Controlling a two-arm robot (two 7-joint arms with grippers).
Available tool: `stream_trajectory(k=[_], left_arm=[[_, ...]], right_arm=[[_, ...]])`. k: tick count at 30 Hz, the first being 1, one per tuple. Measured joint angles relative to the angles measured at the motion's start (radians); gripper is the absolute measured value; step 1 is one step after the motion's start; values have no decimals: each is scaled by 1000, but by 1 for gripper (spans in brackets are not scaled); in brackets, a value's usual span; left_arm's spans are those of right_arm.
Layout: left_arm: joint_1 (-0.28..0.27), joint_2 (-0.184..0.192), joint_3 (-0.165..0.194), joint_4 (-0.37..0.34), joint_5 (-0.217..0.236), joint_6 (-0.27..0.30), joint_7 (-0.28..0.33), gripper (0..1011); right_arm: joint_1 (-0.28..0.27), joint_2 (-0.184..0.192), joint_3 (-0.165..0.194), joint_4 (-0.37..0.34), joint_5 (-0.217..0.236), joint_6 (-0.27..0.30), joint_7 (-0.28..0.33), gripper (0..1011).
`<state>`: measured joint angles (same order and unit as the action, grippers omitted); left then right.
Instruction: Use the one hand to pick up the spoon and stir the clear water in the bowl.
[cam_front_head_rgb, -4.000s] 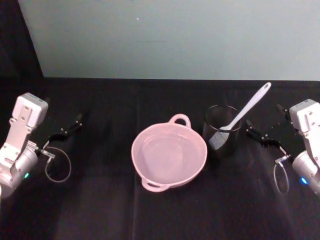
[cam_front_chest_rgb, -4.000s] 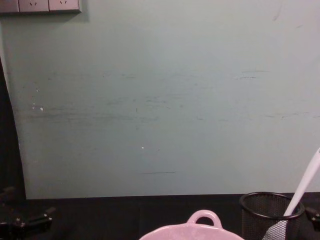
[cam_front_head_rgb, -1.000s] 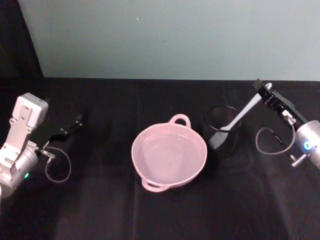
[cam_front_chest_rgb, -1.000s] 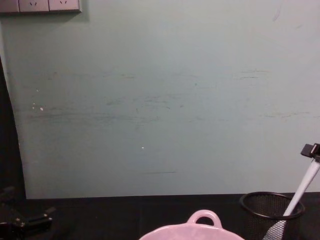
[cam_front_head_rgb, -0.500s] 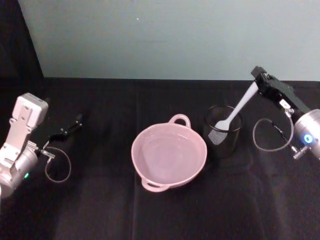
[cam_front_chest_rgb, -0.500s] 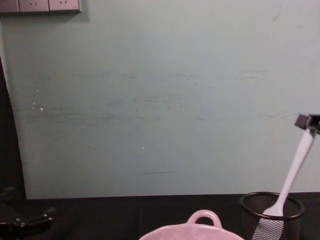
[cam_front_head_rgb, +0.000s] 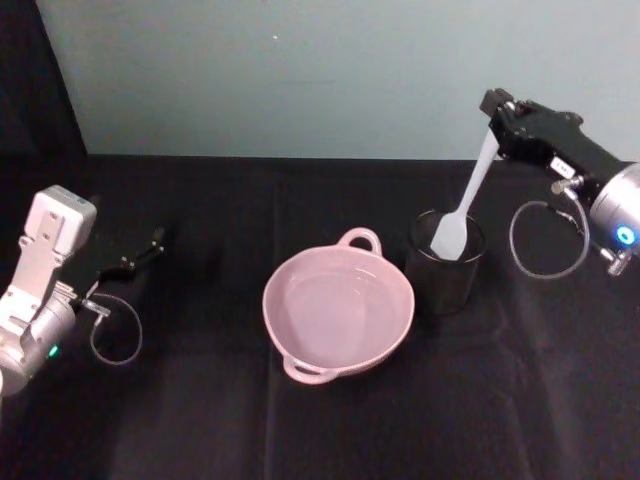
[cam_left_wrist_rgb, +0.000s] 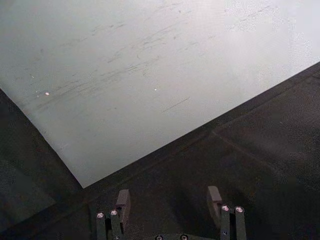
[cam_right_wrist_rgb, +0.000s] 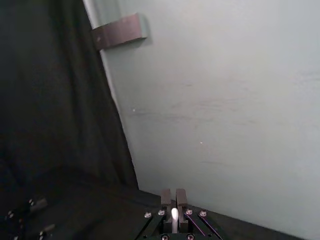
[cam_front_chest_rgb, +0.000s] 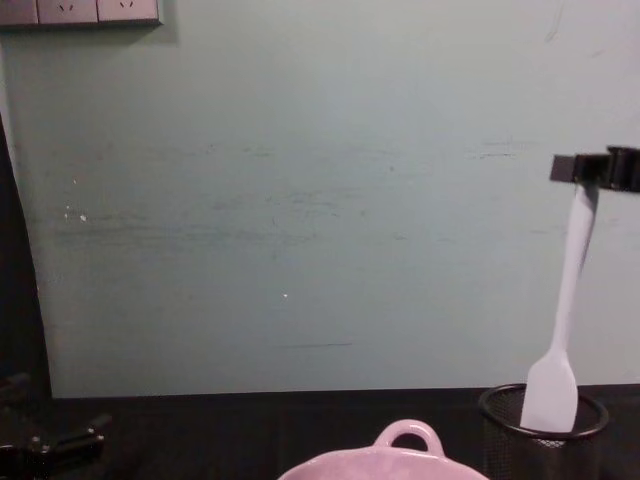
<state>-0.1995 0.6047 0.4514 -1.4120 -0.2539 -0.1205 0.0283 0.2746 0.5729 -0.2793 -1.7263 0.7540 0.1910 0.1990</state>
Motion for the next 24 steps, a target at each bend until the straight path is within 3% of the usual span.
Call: stream_trajectory(k=[11,24], left_arm=[[0,0,0,0,0,0,0,1011],[0,0,0,0,0,0,0,1011]], right_arm=[[71,48,-16,-91,-76,116,19,65],[76,47,-14,-97,-84,125,24,65]])
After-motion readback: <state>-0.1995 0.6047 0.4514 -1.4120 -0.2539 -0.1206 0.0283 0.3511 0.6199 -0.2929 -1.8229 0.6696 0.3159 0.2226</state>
